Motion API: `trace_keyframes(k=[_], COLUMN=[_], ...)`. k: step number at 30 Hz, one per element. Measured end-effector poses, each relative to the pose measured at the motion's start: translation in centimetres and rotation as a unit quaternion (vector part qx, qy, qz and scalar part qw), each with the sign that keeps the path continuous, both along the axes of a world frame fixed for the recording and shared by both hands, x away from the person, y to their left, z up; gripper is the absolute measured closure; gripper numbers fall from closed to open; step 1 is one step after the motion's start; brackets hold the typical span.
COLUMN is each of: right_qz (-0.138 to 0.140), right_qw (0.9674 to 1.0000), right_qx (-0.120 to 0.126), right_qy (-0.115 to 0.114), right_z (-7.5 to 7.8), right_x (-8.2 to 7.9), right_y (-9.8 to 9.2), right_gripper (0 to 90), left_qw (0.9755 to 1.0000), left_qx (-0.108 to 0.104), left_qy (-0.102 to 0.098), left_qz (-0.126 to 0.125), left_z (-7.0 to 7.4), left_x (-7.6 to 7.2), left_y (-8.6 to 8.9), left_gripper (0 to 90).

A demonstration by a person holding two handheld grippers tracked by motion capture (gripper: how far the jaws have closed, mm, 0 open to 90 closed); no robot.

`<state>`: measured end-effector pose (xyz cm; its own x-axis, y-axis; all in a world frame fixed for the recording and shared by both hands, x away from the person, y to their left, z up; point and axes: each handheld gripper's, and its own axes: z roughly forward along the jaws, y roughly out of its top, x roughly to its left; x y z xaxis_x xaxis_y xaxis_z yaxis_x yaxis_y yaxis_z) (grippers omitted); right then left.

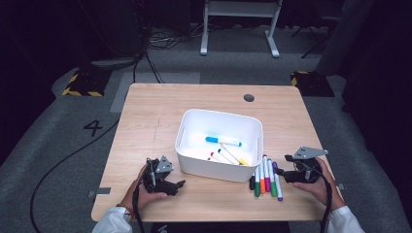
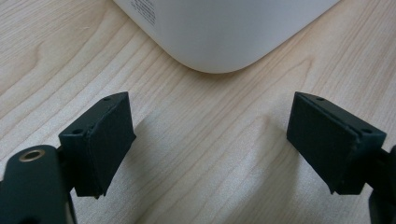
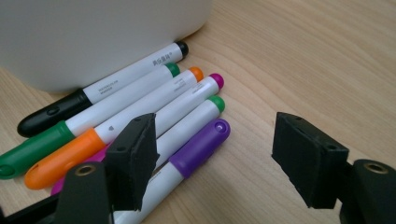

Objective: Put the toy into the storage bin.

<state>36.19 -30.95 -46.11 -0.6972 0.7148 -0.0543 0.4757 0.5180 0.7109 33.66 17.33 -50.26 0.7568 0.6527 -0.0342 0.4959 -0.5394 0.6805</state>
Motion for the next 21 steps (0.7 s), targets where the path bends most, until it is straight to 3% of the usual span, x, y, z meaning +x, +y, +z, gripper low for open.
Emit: trace_keyframes(k=[10,17,19,21], right_qz=[-0.005,-0.013,-0.019,-0.026], right_qw=[0.9997,0.9988,0.9986,0.9986], right_qx=[-0.006,-0.015,-0.001,-0.002], right_qy=[0.025,0.046,0.048,0.046], right_z=[-1.6,-2.6,-2.7,-2.6], right_x=[0.4,0.7,0.7,0.7], right_y=[-0.5,-1.6,-2.2,-2.5], right_gripper=[32.4,41.2,46.8,51.6], left_qw=[1.0000,1.0000,1.0000,1.0000], left_qx=[0.000,0.000,0.000,0.000], left_qy=[0.000,0.000,0.000,0.000], left_qz=[0.000,0.000,0.000,0.000], left_z=[0.0,0.0,0.0,0.0], left_x=[0.0,0.0,0.0,0.0], left_y=[0.0,0.0,0.0,0.0], left_gripper=[14.9,14.9,14.9,14.9])
